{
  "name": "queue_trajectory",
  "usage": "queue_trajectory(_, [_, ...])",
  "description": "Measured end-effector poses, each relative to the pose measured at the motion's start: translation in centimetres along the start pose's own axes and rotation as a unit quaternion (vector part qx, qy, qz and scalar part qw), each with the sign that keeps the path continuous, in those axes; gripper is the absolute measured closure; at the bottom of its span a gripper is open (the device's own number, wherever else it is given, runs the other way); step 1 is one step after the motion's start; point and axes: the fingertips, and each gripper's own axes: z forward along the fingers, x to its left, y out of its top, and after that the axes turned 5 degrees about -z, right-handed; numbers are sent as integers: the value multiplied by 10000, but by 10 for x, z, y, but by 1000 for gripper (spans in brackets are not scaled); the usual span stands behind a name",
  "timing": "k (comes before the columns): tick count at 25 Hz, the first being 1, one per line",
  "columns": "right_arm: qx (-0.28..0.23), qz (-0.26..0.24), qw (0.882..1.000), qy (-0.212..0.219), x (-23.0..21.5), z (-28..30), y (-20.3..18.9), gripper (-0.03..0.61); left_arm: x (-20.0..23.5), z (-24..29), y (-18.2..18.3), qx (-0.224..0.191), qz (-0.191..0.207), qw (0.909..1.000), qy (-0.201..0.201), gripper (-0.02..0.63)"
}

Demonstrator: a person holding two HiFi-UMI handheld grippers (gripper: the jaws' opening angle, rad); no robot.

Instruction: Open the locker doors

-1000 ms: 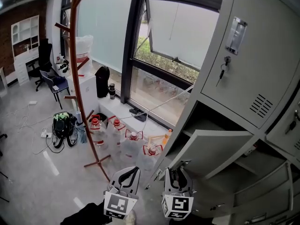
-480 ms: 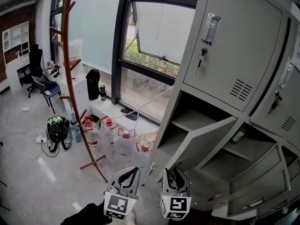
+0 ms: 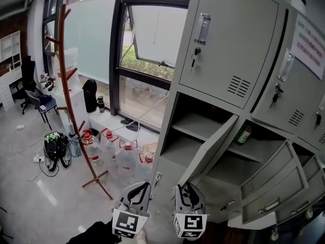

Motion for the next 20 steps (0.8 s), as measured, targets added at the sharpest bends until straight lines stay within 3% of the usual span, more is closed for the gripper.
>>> queue_trajectory(20, [167,-60,9953,-956,-55,-84,-22,486,-86,1,1,-67,86,9961,-876,591])
